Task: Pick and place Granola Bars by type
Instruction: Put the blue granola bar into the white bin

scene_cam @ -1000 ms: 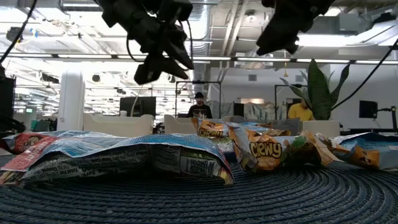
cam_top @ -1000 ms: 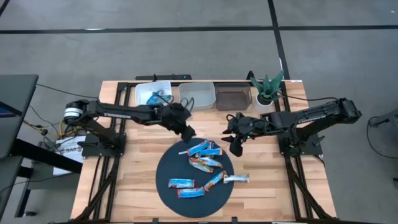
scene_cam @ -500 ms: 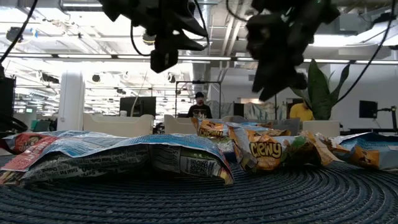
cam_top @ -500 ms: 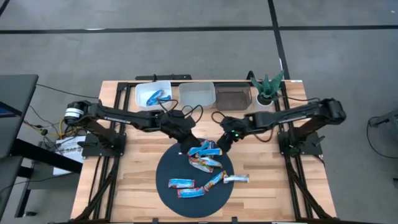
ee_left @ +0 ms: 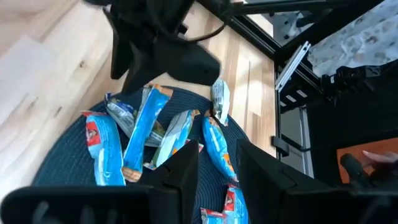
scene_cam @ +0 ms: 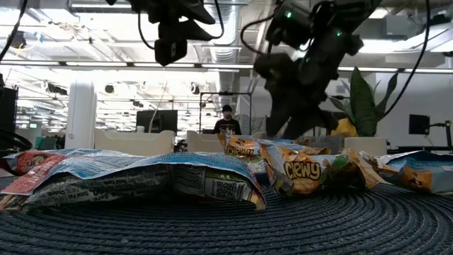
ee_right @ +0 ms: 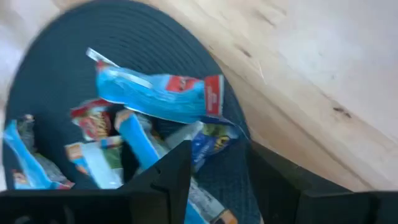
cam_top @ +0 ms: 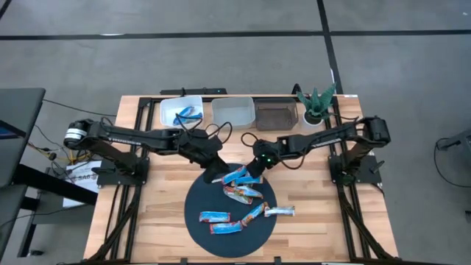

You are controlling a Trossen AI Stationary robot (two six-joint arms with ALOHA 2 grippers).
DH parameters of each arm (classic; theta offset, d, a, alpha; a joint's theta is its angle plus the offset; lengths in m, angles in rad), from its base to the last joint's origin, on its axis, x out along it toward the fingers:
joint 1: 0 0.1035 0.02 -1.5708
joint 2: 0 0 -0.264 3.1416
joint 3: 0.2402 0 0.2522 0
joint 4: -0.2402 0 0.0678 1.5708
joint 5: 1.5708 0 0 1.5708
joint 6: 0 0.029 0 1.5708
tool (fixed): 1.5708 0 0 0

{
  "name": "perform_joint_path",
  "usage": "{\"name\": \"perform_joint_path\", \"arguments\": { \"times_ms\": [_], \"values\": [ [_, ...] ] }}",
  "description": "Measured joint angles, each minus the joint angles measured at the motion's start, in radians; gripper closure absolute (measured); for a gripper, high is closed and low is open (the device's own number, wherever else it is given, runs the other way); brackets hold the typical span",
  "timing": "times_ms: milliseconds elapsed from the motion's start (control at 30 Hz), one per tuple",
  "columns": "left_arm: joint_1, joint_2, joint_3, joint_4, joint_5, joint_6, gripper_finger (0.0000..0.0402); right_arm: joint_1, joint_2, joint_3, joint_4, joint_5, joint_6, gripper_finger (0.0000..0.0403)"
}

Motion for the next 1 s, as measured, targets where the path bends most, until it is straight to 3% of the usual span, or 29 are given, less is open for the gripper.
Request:
{"name": "perform_joint_path", "arguments": {
  "times_ms": [400, 1000],
  "values": [
    [0.000, -0.016, 0.000, -0.037, 0.002, 0.012, 0.0303, -0.010, 0.037, 0.049, 0.001, 0.014, 0.005, 0.0188],
    [0.000, -0.016, 0.000, -0.034, 0.008, 0.017, 0.0303, 0.006, 0.184, 0.118, -0.024, -0.050, 0.015, 0.0223]
  ]
}}
